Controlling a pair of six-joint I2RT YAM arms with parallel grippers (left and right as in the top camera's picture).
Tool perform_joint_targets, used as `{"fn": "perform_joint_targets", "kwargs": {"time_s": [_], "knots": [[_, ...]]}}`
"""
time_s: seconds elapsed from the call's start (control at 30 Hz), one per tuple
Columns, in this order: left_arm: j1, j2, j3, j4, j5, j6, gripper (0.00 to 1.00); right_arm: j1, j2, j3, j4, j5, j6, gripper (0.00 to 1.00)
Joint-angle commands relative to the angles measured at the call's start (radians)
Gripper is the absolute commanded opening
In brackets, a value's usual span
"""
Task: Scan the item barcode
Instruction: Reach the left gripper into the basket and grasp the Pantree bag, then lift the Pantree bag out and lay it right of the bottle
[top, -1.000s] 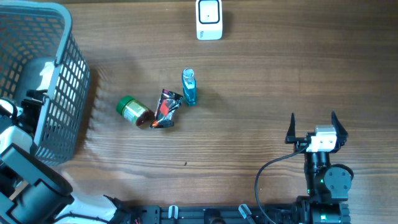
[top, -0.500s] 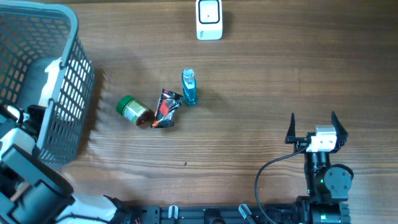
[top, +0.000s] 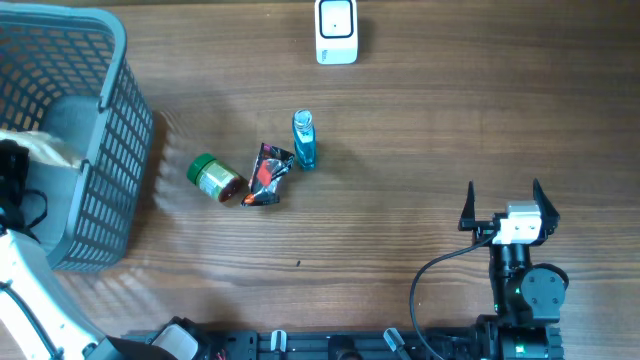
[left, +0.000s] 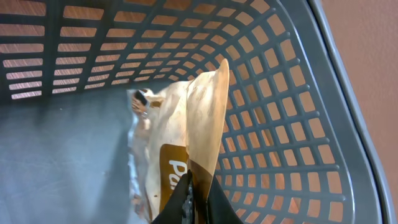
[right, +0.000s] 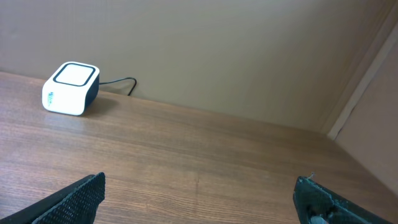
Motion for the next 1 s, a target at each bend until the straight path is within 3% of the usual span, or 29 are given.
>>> {"fn": "perform_joint_targets", "kwargs": {"time_s": [0.0,0.27,0.43,0.53,0.63,0.8,0.97], "knots": [[0.000,-0.057,0.069,0.000,0.029,-0.013,0.04,0.002,-0.008,-0.001,0.004,0.010,-0.006,1.00],[0.000,-0.160,0.400,-0.156,0.151,-0.014,0.04,0.002,-0.005,-0.001,0.004,0.010,-0.006,1.00],[-0.004,-0.247,0.484,-0.176,0.419,-0.092,0.04,0.002,-0.005,-0.001,0.004,0.010,-0.006,1.00],[-0.079,-0.283,0.484,-0.202,0.536,-0.092,0.04,0.002,-0.005,-0.001,0.004,0.010,-0.006,1.00],[-0.216,-0.301,0.484,-0.220,0.542,-0.088,0.04,0.002,-0.005,-0.001,0.004,0.010,-0.006,1.00],[-0.595,-0.298,0.484,-0.229,0.539,-0.054,0.04,0.002,-0.005,-0.001,0.004,0.010,-0.006,1.00],[-0.871,-0.236,0.484,-0.396,0.311,0.105,0.04,0.002,-0.005,-0.001,0.004,0.010,-0.006,1.00]]}}
